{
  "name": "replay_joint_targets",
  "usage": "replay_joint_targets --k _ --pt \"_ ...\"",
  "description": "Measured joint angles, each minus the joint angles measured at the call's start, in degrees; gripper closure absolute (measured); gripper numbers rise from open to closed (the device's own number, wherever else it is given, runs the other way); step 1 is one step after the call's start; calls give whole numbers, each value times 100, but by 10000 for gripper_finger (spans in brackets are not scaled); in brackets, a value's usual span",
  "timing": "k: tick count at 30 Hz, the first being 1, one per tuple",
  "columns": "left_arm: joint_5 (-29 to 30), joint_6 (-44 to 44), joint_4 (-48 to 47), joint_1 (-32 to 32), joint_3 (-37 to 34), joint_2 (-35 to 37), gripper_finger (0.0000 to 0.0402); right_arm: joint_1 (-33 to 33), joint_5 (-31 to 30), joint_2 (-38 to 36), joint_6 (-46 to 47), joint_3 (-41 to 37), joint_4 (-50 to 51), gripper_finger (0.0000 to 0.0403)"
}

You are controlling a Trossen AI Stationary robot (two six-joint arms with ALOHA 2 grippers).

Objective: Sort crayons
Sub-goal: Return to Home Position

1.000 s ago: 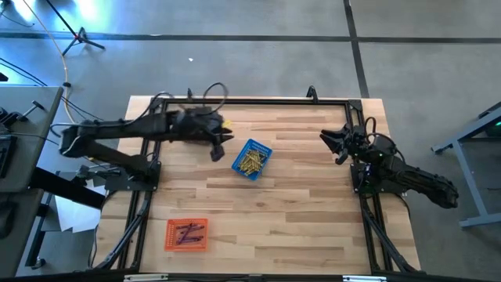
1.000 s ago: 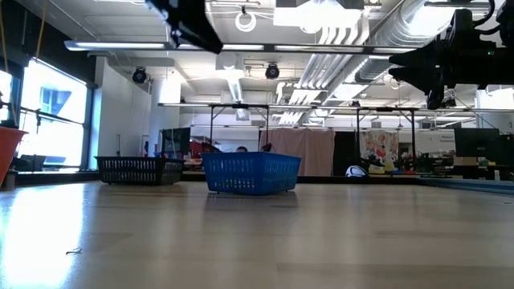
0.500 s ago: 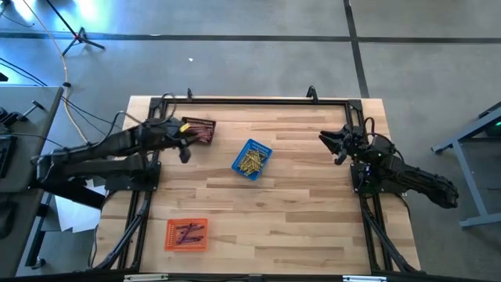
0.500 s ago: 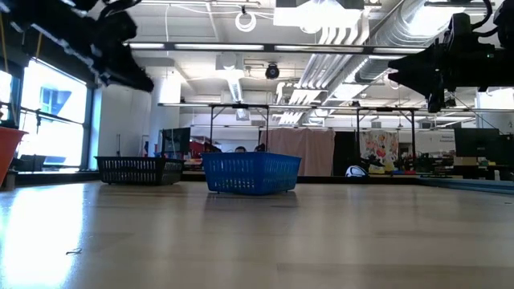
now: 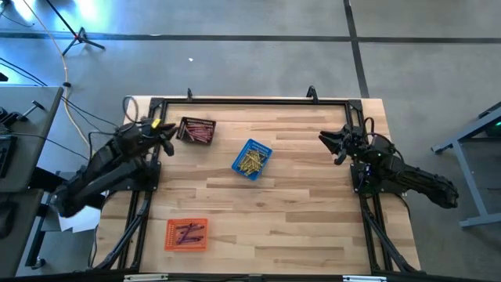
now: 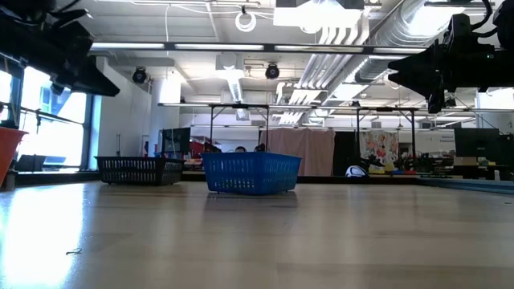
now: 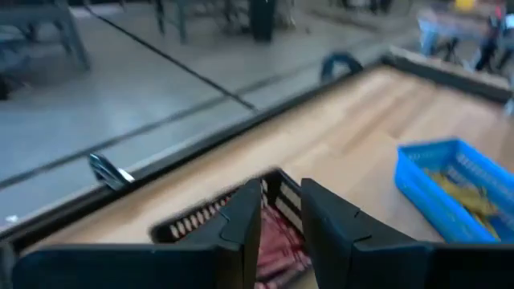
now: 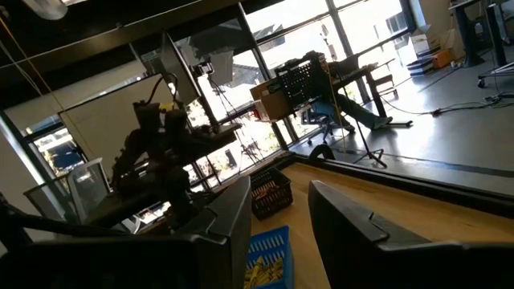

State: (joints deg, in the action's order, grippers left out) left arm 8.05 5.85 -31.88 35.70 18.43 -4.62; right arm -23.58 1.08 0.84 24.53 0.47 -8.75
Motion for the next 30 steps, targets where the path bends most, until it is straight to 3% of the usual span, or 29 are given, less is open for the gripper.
replay_joint_targets --k 3,8,17,30 --pt "4 0 9 270 -66 455 326 -2 -1 0 2 0 0 290" --pt "177 0 104 454 -105 429 326 0 -1 7 2 0 6 290" --pt "154 -1 456 480 -960 435 326 -1 -1 9 2 0 42 290" --pt "153 -3 639 479 -897 420 326 -1 20 11 1 0 87 290"
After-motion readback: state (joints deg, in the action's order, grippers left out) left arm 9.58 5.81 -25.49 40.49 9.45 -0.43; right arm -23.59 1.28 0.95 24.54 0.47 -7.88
